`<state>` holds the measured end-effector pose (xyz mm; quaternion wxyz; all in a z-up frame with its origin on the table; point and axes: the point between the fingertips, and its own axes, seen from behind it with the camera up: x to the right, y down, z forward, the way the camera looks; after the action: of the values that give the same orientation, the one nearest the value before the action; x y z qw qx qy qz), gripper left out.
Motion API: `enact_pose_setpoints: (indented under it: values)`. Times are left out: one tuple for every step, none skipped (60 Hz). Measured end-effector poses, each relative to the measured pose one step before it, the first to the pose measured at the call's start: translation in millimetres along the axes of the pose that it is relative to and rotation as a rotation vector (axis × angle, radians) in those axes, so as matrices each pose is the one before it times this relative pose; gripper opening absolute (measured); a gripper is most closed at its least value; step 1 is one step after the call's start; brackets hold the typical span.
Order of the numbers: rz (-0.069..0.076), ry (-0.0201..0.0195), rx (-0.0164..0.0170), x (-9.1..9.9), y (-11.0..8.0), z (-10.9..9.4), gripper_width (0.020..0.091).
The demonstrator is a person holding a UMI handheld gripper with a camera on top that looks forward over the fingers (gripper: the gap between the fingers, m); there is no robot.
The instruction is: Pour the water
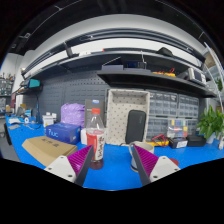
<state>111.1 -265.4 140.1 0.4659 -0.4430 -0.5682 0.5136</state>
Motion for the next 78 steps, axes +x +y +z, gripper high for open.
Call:
enact_pose_setpoints:
  values:
    - [-0.0009, 0.00372, 0.00232, -0.74, 2.25, 2.77, 0.0802]
    - [0.0006, 0.00510, -0.00145, -2.05, 1.17, 3.98, 0.0801]
    - [0.0012, 0.00658, -0.00052, -3.05, 1.39, 4.73, 0.0801]
    - [0.0018, 0.00531, -0.00071, -2.17, 1.04, 4.61, 0.0799]
    - [0.0022, 0.00363, -0.00187, -3.08, 1.49, 4.90, 0.0799]
    - [0.0025, 0.00099, -0.00295, -3.90, 1.82, 4.95, 0.0799]
    - [0.0031, -0.00082, -0.00320, -4.05, 1.75, 4.69, 0.0799]
    - [0.0001, -0.00078, -0.00514, 22.51, -3.16, -15.55, 0.0802]
    - [0.0071, -0.00555, -0.00026, -21.33, 4.34, 19.94, 0.0800]
    - [0.0059, -0.00057, 0.00401, -11.09, 1.48, 8.51, 0.0799]
    - [0.0047, -0.00319, 0.00258, -4.74, 0.47, 5.37, 0.0800]
    - [0.0047, -0.00385, 0.00193, -4.04, 0.73, 5.27, 0.0800]
    - [0.0045, -0.00425, 0.00091, -3.75, 1.01, 4.86, 0.0799]
    - [0.0046, -0.00411, 0.00020, -3.45, 1.07, 4.66, 0.0799]
    - [0.0045, -0.00349, -0.00009, -3.14, 0.73, 4.17, 0.0800]
    - [0.0028, -0.00281, 0.00106, -2.61, 0.49, 4.20, 0.0799]
    - [0.0014, -0.00229, 0.00269, -2.38, -0.08, 4.13, 0.0800]
    - [-0.0001, -0.00114, 0.00264, -1.98, -0.13, 4.25, 0.0801]
    - [0.0003, -0.00009, 0.00090, -1.68, 0.41, 4.27, 0.0799]
    - [-0.0001, 0.00117, -0.00175, -1.05, 0.84, 4.40, 0.0800]
    - [-0.0003, 0.00309, -0.00392, -0.91, 1.25, 4.22, 0.0800]
    - [-0.0009, 0.00351, -0.00410, -0.68, 1.30, 4.15, 0.0798]
    - [-0.0020, 0.00331, -0.00257, -0.55, 0.57, 4.06, 0.0799]
    - [-0.0033, 0.00312, -0.00057, -0.62, 0.04, 4.36, 0.0799]
    - [-0.0036, 0.00336, -0.00014, -0.20, 0.16, 4.33, 0.0800]
    - [-0.0030, 0.00347, -0.00202, -0.43, 0.90, 4.34, 0.0798]
    - [-0.0023, 0.00374, -0.00402, -0.14, 0.79, 3.62, 0.0799]
    - [-0.0022, 0.00421, -0.00455, 0.20, 0.95, 3.62, 0.0799]
    - [-0.0024, 0.00441, -0.00396, 0.00, 0.79, 3.45, 0.0799]
    - [-0.0024, 0.00376, -0.00170, -0.10, 0.57, 3.33, 0.0799]
    - [-0.0027, 0.00222, 0.00018, -0.41, 0.06, 3.55, 0.0800]
    - [-0.0026, -0.00011, 0.00116, -0.81, 0.09, 3.20, 0.0800]
    - [-0.0017, -0.00144, 0.00089, -1.08, -0.03, 3.10, 0.0798]
    - [0.0002, -0.00317, 0.00027, -1.10, 0.26, 3.15, 0.0794]
    - [0.0018, -0.00377, 0.00000, -1.18, 0.34, 2.90, 0.0786]
    - [0.0028, -0.00383, 0.00077, -1.17, 0.28, 2.53, 0.0778]
    - [0.0024, -0.00474, 0.00178, -1.45, -0.11, 2.56, 0.0769]
    - [0.0021, -0.00568, 0.00200, -1.47, -0.05, 2.16, 0.0766]
    - [0.0028, -0.00559, 0.00118, -1.44, 0.69, 2.23, 0.0749]
    - [0.0050, -0.00495, -0.00053, -1.39, 0.76, 1.92, 0.0684]
    - [0.0067, -0.00385, -0.00196, -1.03, 1.04, 1.74, 0.0619]
    - [0.0065, 0.00138, -0.00145, 0.34, 0.60, 1.01, 0.0587]
    - [0.0012, 0.00365, 0.00663, 1.93, -2.45, -0.88, 0.0588]
    - [0.0001, 0.00337, 0.00958, 0.31, -0.32, 2.30, 0.0554]
    - [0.0013, -0.00268, -0.00200, -0.15, 1.01, 0.30, 0.0553]
    - [0.0032, -0.00204, 0.00117, 0.26, -0.38, 0.16, 0.0535]
    - [0.0050, -0.00019, -0.00118, 0.60, 0.01, -0.30, 0.0527]
    - [0.0044, -0.00074, -0.00208, 0.34, 0.29, -0.13, 0.0512]
    - [0.0047, -0.00118, -0.00214, 0.70, 0.22, -0.22, 0.0499]
    - [0.0053, -0.00063, -0.00085, 0.16, -0.13, -0.21, 0.0493]
    - [0.0055, 0.00074, 0.00129, 0.67, -0.21, -0.03, 0.0463]
    - [0.0042, 0.00013, 0.00245, 0.36, -0.40, -0.07, 0.0457]
    - [0.0036, 0.00009, 0.00384, 0.26, -0.49, 0.34, 0.0438]
    - [0.0040, 0.00055, 0.00377, 0.45, -0.10, 0.34, 0.0426]
    - [0.0052, 0.00185, 0.00334, 0.36, -0.26, 0.31, 0.0415]
    - [0.0048, 0.00316, 0.00177, 0.95, -0.17, 0.39, 0.0403]
    - [0.0031, 0.00112, -0.00481, 1.08, 0.06, -1.38, 0.0403]
    - [0.0039, 0.00163, 0.00367, 1.59, 0.86, 2.86, 0.0402]
    - [0.0063, 0.00358, -0.00366, 0.65, 0.19, 0.10, 0.0402]
    - [0.0061, 0.00361, -0.00410, 0.61, 0.08, 0.06, 0.0402]
    - [0.0051, 0.00231, -0.00310, 0.62, 0.16, 0.03, 0.0403]
    - [0.0045, 0.00200, -0.00298, 0.43, -0.11, -0.06, 0.0402]
    - [0.0058, 0.00118, -0.00295, 0.33, -0.03, -0.19, 0.0402]
    - [0.0087, 0.00088, -0.00264, 0.72, -0.19, -0.11, 0.0401]
    - [0.0104, 0.00552, -0.00489, -1.58, -0.83, -0.67, 0.0401]
    - [0.0106, -0.00359, 0.00253, 4.38, 1.21, 0.24, 0.0400]
    - [0.0146, 0.00070, -0.00370, 1.59, 0.12, -0.65, 0.0400]
    - [0.0175, 0.00015, -0.00316, 1.28, -0.12, -1.00, 0.0400]
    - [0.0200, -0.00083, -0.00054, 1.19, -1.44, -1.02, 0.0401]
    - [0.0218, -0.00143, 0.00150, 1.12, -2.60, -1.51, 0.0401]
    - [0.0256, -0.00171, 0.00353, 1.14, -3.31, -1.24, 0.0401]
    - [0.0290, -0.00226, 0.00374, 0.81, -3.53, -1.34, 0.0402]
    - [0.0311, -0.00272, 0.00390, 0.80, -3.72, -1.48, 0.0403]
    - [0.0327, -0.00297, 0.00427, 0.41, -3.65, -1.65, 0.0403]
    - [0.0362, 0.00421, -0.00622, -2.11, -6.59, -4.27, 0.0402]
    - [0.0355, -0.00134, 0.00650, 0.31, -4.46, -0.20, 0.0403]
    - [0.0372, -0.01268, 0.01625, 2.97, -3.32, -0.33, 0.0402]
    - [0.0421, -0.00359, 0.00684, 0.09, -4.41, -1.45, 0.0402]
